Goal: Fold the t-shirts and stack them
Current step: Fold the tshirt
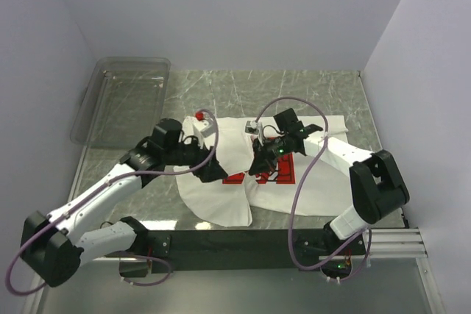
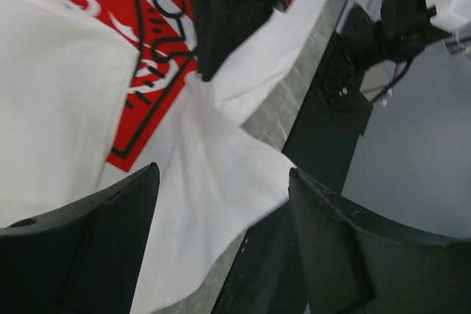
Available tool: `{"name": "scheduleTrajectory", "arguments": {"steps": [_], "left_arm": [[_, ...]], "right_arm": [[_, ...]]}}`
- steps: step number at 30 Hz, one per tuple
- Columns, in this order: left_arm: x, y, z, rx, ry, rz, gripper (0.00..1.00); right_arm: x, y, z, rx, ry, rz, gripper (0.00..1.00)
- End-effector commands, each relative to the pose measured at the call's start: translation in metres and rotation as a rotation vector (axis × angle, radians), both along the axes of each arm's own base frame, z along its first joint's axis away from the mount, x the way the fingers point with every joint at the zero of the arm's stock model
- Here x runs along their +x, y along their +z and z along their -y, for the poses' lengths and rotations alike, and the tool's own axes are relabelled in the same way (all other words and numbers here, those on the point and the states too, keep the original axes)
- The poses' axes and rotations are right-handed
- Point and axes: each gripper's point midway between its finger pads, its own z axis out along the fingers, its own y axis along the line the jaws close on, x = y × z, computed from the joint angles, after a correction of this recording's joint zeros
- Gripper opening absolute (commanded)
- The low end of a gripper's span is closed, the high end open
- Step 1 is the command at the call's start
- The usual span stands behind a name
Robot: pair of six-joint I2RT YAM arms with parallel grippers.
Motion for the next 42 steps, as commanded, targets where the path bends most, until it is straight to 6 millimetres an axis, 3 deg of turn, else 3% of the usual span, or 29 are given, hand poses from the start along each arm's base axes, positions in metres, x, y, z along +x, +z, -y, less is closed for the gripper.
{"name": "scheduleTrajectory", "arguments": {"steps": [1, 10, 11, 13, 14, 16, 17, 19, 21, 29, 33, 42], "left_arm": [[-0.001, 0.015, 0.026, -0.025, -0.094, 0.068, 0.76], [-0.024, -0.005, 0.043, 0.007, -0.062, 0.041, 0.79], [-0.038, -0.006, 0.052, 0.014, -0.077, 0.033, 0.79], [-0.040, -0.015, 0.058, 0.059, -0.018, 0.056, 0.79], [-0.059, -0.019, 0.068, 0.074, -0.042, 0.053, 0.79], [-0.058, -0.032, 0.070, 0.140, 0.040, 0.084, 0.78], [-0.076, -0.035, 0.078, 0.154, 0.025, 0.079, 0.77], [-0.073, -0.046, 0.081, 0.207, 0.103, 0.115, 0.74], [-0.088, -0.053, 0.089, 0.248, 0.108, 0.136, 0.70], [-0.083, -0.099, 0.103, 0.501, 0.243, 0.249, 0.70], [-0.082, -0.104, 0.112, 0.542, 0.264, 0.300, 0.69], [-0.088, -0.134, 0.112, 0.648, 0.245, 0.327, 0.64]], "right_arm": [[0.013, 0.017, -0.016, 0.065, -0.025, -0.056, 0.00], [0.038, 0.018, -0.014, 0.079, -0.114, -0.134, 0.00], [0.039, 0.018, -0.015, 0.081, -0.112, -0.139, 0.00], [0.040, 0.017, -0.016, 0.082, -0.118, -0.158, 0.00], [0.041, 0.017, -0.017, 0.080, -0.120, -0.159, 0.00], [0.043, 0.013, -0.017, 0.068, -0.132, -0.184, 0.00], [0.044, 0.012, -0.018, 0.066, -0.132, -0.189, 0.00], [0.045, 0.008, -0.018, 0.057, -0.137, -0.209, 0.00], [0.045, 0.007, -0.019, 0.056, -0.136, -0.216, 0.00], [0.043, 0.007, -0.018, 0.055, -0.137, -0.224, 0.00], [0.043, 0.006, -0.017, 0.053, -0.138, -0.221, 0.00], [0.042, 0.004, -0.017, 0.047, -0.138, -0.227, 0.00]]}}
